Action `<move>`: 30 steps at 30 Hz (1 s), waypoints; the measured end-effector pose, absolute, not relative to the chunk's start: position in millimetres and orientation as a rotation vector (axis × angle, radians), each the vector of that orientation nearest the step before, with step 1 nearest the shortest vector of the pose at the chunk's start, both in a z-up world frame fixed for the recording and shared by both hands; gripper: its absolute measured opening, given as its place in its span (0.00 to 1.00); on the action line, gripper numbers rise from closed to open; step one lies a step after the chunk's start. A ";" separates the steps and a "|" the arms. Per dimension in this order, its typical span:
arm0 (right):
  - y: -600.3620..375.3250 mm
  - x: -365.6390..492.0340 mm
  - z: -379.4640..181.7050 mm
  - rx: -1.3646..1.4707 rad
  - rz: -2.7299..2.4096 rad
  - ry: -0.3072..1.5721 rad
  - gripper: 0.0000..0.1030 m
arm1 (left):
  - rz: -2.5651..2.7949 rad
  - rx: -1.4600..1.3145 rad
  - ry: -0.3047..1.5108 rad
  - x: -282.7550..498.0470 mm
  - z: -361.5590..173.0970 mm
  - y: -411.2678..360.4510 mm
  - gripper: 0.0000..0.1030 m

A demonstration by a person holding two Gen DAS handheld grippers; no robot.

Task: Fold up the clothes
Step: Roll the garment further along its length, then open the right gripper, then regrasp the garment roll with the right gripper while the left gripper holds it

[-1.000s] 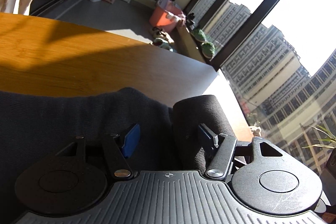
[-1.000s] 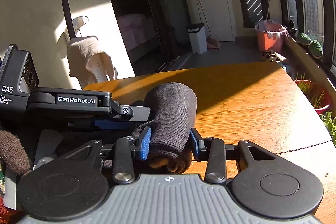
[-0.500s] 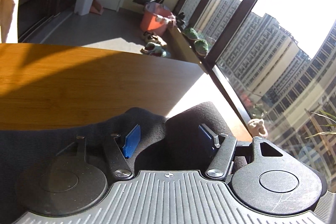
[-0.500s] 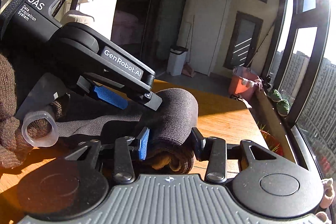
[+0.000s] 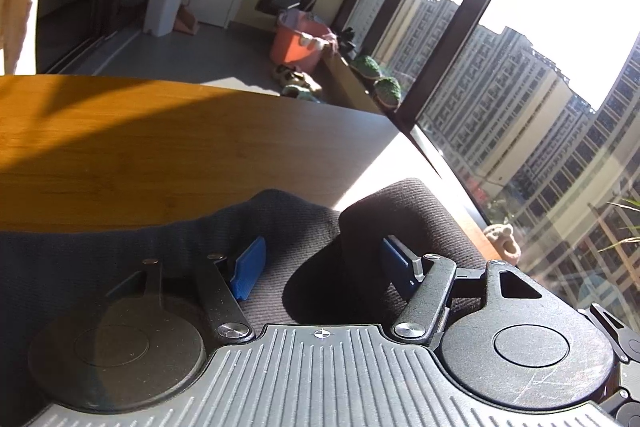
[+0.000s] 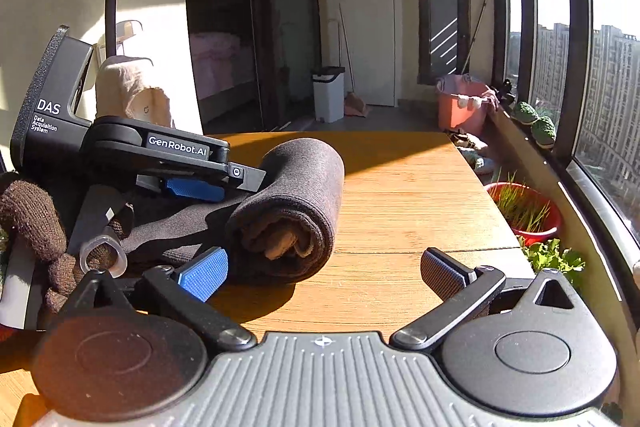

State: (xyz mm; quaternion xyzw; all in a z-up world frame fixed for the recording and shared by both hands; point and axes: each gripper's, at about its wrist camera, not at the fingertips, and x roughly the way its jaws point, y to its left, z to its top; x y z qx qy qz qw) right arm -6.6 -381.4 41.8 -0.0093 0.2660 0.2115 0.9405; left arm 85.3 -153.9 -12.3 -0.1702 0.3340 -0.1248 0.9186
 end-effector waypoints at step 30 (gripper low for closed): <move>-443.2 40.3 38.6 0.129 0.250 0.635 1.00 | -0.288 -0.367 0.656 82.6 -16.3 -149.1 0.73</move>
